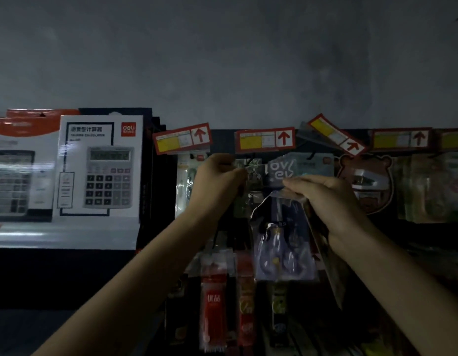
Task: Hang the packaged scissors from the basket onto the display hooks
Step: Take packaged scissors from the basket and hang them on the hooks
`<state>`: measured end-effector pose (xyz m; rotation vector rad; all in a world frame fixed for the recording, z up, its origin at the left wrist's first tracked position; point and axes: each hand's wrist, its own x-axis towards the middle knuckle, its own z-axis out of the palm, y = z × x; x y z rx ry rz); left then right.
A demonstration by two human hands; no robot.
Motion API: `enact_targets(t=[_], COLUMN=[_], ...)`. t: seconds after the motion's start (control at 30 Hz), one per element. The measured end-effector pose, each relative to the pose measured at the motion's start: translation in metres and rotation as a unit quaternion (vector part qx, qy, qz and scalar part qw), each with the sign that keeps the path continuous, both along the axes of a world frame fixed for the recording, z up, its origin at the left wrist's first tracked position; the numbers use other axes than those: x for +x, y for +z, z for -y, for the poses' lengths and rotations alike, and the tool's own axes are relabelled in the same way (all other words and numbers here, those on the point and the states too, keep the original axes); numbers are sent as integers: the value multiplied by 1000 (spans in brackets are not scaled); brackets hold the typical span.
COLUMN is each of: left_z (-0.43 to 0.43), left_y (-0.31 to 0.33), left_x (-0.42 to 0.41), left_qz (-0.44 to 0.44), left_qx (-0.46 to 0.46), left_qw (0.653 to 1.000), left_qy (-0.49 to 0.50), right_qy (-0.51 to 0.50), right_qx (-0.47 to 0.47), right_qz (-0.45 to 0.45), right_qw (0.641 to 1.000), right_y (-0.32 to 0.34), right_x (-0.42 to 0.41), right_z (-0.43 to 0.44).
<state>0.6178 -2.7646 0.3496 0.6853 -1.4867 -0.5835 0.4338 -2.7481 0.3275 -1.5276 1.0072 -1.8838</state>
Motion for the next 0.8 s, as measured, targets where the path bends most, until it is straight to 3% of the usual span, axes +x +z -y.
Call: enact_targets(t=[0.13, 0.27, 0.8], left_z=[-1, -7, -15], left_y=[16, 23, 33], left_x=[3, 8, 11], left_qz=[-26, -46, 59], left_qx=[63, 24, -19], left_qw=[997, 996, 996], left_qy=[-43, -66, -59], right_qy=[-5, -10, -5], right_qx=[21, 12, 19], right_qz=[-35, -35, 13], right_qw=[999, 999, 1000], right_y=[14, 22, 47], right_x=[-4, -2, 24], right_z=[9, 17, 31])
